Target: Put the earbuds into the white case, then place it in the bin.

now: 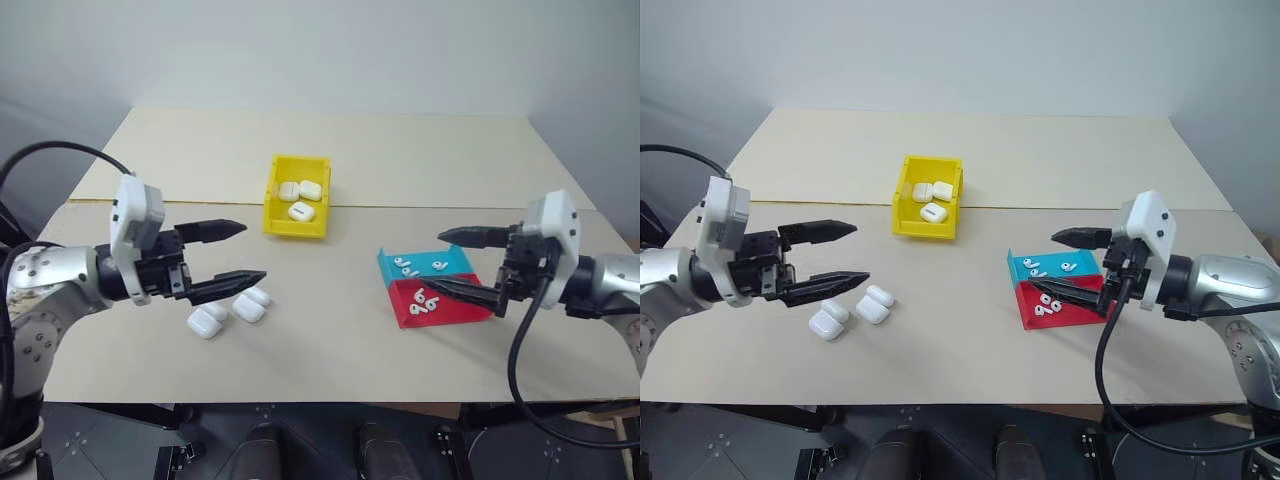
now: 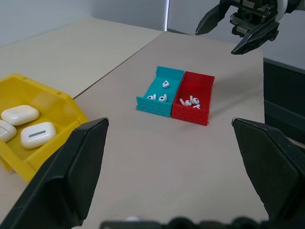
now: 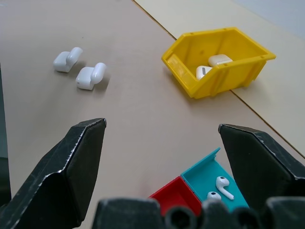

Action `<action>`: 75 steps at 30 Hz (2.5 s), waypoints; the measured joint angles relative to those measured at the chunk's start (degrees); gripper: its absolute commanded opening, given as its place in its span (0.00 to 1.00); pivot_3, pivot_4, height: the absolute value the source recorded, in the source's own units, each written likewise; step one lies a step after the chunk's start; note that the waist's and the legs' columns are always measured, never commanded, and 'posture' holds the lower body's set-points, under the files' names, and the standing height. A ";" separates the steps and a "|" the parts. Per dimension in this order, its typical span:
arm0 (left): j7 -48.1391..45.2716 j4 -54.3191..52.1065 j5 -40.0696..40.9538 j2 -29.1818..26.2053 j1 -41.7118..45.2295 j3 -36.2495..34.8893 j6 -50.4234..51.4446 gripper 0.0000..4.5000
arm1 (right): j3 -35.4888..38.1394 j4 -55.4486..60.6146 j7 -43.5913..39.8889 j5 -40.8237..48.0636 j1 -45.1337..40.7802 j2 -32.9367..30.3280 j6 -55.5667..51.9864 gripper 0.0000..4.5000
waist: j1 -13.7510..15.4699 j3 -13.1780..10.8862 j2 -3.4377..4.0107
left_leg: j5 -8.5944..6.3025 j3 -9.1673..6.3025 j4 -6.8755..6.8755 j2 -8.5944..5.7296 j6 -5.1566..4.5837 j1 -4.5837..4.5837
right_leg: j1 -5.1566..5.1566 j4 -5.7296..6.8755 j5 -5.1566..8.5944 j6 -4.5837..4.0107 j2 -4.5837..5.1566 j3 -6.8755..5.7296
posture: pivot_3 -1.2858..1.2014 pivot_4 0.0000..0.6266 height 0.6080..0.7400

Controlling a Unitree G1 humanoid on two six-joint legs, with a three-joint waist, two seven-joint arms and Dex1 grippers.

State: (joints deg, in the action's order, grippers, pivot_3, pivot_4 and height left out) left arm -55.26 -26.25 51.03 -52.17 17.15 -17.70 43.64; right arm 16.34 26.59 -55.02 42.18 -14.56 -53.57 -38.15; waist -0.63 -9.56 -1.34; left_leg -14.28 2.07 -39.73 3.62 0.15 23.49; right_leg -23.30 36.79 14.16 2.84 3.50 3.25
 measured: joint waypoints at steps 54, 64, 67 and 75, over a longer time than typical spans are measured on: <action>2.26 13.00 -22.77 -12.56 39.23 59.87 48.19 1.00 | 0.54 9.67 12.33 6.11 8.06 3.41 -3.58 0.98 | 1.18 -0.10 -0.30 | -0.02 0.64 0.05 0.07 -0.04 0.41 | -0.92 0.35 0.09 -0.03 -0.15 0.61 | 0.52 0.24 1.00; 6.42 14.97 -21.41 -11.04 39.47 61.21 48.73 0.92 | 0.56 9.85 12.72 6.35 8.24 3.40 -3.58 1.00 | 1.19 -0.08 -0.29 | -0.02 0.64 0.02 0.06 -0.04 0.31 | -0.83 0.41 0.09 -0.04 -0.15 0.61 | 0.52 0.24 1.00; 8.51 15.57 -21.39 -10.31 39.27 60.85 48.74 0.73 | 0.56 9.84 12.49 6.29 8.28 3.40 -3.55 1.00 | 1.21 -0.08 -0.28 | -0.02 0.64 0.01 0.06 -0.04 0.29 | -0.82 0.45 0.09 -0.04 -0.15 0.61 | 0.52 0.24 1.00; 13.34 15.66 -19.20 -10.80 37.07 57.61 48.68 0.24 | 0.57 9.84 11.54 5.86 9.26 3.39 -3.48 1.00 | 1.27 -0.06 -0.29 | -0.02 0.64 0.00 0.04 -0.04 0.32 | -0.83 0.42 0.08 -0.02 -0.12 0.62 | 0.52 0.24 1.00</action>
State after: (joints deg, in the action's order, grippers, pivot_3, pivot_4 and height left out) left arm -41.92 -10.58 31.83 -62.97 54.22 39.91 92.32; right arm 16.91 36.42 -43.48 48.03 -5.30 -50.18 -41.63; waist 0.64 -9.63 -1.63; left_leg -14.30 2.71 -39.74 3.66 0.11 23.81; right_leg -24.12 37.21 14.24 2.81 3.38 3.87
